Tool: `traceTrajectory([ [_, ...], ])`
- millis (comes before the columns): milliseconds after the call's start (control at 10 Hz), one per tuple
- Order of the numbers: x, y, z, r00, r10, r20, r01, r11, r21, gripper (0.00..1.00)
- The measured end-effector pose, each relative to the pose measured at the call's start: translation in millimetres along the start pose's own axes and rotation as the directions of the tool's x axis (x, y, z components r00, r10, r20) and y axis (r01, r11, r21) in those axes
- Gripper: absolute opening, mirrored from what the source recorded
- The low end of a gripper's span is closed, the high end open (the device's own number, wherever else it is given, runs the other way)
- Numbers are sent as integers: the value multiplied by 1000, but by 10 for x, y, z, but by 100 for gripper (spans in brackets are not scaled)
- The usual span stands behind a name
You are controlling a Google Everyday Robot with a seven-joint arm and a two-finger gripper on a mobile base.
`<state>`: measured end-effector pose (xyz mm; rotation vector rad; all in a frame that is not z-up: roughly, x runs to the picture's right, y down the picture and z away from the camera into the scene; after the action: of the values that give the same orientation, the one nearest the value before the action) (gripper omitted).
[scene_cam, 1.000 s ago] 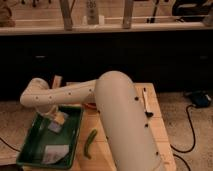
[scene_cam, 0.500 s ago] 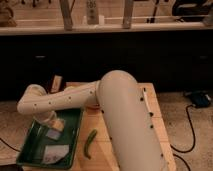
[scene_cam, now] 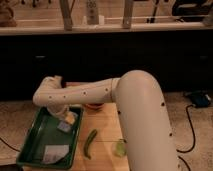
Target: Wipe tray with sponge
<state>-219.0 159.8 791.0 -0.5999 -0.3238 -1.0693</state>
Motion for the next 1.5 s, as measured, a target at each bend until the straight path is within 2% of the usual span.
traceTrajectory([
  [300,11,-328,9,1000,-16,6,16,1000,-6,2],
  [500,-119,-550,36,998,-63,18,63,998,-9,2],
  [600,-313,-662,58,993,-116,37,116,993,-8,2],
  [900,-473,-606,100,988,-147,54,149,989,-18,2],
  [1100,-479,-433,134,986,-154,69,156,987,-31,2],
  [1500,-496,-440,139,984,-158,76,161,987,-27,2],
])
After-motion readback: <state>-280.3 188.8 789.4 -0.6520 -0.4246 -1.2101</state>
